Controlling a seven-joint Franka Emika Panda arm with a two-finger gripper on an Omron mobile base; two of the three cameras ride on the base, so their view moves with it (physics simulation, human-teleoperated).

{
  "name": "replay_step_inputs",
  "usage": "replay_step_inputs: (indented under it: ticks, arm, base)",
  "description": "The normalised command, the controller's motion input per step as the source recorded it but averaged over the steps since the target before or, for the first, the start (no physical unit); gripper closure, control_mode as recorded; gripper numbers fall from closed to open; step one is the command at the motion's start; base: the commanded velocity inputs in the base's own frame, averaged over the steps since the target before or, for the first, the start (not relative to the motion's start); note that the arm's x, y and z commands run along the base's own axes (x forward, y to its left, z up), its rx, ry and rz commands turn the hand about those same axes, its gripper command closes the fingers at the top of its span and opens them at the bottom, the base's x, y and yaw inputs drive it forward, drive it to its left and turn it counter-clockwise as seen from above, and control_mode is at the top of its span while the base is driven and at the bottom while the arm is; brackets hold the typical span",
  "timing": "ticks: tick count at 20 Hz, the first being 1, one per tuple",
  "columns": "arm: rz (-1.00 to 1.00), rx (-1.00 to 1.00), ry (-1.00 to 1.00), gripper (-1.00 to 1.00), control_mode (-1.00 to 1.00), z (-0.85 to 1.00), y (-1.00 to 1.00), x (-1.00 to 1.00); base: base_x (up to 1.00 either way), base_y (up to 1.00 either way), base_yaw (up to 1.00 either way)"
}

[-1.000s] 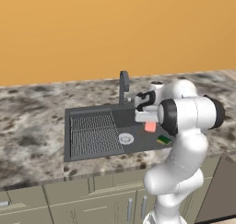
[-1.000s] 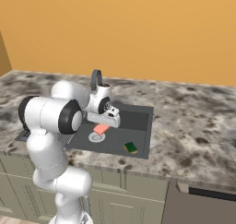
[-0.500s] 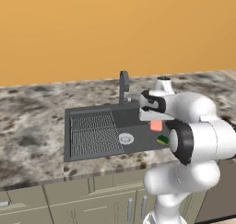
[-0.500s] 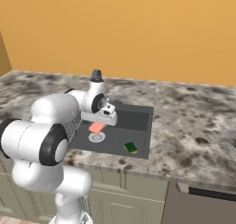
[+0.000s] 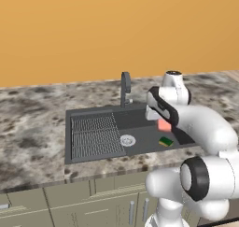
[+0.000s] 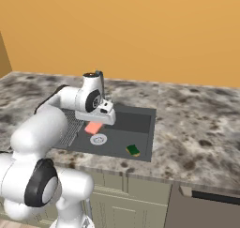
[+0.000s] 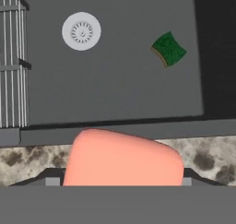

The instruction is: Pick up the bar soap and sponge from the sink, and place them back in the cabinet, and close the cabinet doors.

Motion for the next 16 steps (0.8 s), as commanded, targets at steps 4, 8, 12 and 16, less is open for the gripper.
replay_step_inputs:
  ticks: [4, 8, 12, 16]
  arm:
    - [0.03, -0.02, -0.04, 1.0, -1.0, 0.47, 0.0, -0.53]
    - [0.03, -0.02, -0.02, 1.0, -1.0, 0.43, 0.0, -0.41]
    - [0.05, -0.01, 0.0, 1.0, -1.0, 0.45, 0.0, -0.48]
    - [0.02, -0.01, 0.0, 1.0, -1.0, 0.48, 0.0, -0.45]
  base:
    - [0.0, 0.0, 0.0]
    - [0.0, 0.0, 0.0]
    - [0.0, 0.0, 0.0]
    - [0.0, 0.0, 0.0]
